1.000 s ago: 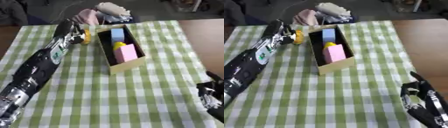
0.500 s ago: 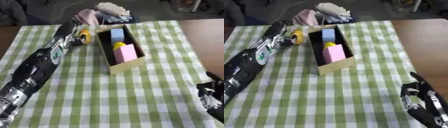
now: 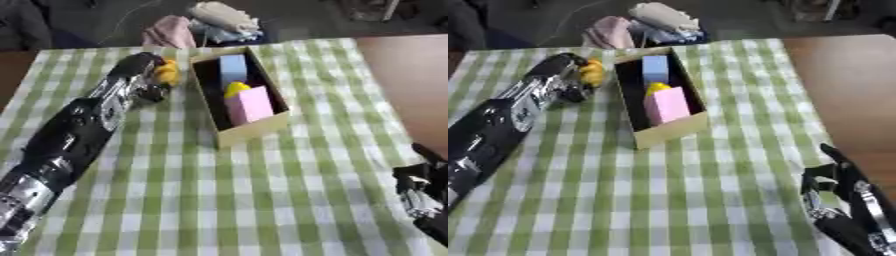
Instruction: Pick up objects on the table and place them in the box.
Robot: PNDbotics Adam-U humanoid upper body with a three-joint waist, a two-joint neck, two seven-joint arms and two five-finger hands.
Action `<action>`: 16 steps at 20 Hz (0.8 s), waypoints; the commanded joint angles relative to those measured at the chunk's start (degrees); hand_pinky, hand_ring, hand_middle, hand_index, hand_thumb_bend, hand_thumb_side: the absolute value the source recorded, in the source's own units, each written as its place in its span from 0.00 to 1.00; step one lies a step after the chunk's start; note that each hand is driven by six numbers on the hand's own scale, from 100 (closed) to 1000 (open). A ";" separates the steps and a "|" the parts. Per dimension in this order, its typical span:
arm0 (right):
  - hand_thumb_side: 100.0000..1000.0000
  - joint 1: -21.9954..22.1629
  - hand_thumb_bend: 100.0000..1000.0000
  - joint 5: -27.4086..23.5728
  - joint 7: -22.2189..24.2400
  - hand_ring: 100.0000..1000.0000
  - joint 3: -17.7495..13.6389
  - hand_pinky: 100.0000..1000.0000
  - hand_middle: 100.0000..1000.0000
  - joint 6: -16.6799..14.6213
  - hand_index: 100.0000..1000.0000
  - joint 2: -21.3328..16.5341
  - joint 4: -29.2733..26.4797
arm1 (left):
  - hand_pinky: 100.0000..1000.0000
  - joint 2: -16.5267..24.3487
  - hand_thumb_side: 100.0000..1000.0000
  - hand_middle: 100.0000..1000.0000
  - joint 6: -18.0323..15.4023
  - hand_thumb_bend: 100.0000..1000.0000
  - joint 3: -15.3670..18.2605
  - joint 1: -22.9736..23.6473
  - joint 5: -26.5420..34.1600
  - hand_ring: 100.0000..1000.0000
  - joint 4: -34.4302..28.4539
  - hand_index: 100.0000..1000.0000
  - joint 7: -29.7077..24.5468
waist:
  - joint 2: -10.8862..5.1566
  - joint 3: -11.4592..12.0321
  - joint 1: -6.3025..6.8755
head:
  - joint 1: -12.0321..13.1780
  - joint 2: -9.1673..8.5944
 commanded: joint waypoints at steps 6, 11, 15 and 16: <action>0.36 -0.50 0.00 -0.26 -0.02 0.76 -0.33 0.62 0.55 0.20 0.97 -0.12 -0.57 | 0.59 0.06 0.10 0.47 0.15 0.07 0.22 -0.41 -2.91 0.46 0.56 0.64 2.13 | 0.21 0.14 -0.78 | -0.09 -0.86; 0.36 -0.54 0.00 -0.21 0.04 0.76 -0.35 0.62 0.55 0.19 0.97 -0.13 -0.55 | 0.49 -0.47 0.09 0.29 0.31 0.00 0.12 -0.30 -4.21 0.30 0.76 0.46 6.35 | 0.23 0.14 -0.83 | -0.06 -0.95; 0.36 -0.50 0.00 -0.19 0.00 0.76 -0.42 0.62 0.55 0.22 0.97 -0.16 -0.51 | 0.45 -0.35 0.10 0.20 0.96 0.00 0.33 -0.26 -3.18 0.22 0.23 0.37 9.92 | 0.20 0.21 -0.87 | -0.16 -0.96; 0.36 -0.50 0.00 -0.18 -0.01 0.76 -0.43 0.62 0.55 0.22 0.97 -0.17 -0.51 | 0.44 -0.21 0.10 0.19 1.08 0.00 0.29 -0.26 -2.70 0.21 -0.10 0.37 10.72 | 0.18 0.25 -0.87 | -0.17 -0.94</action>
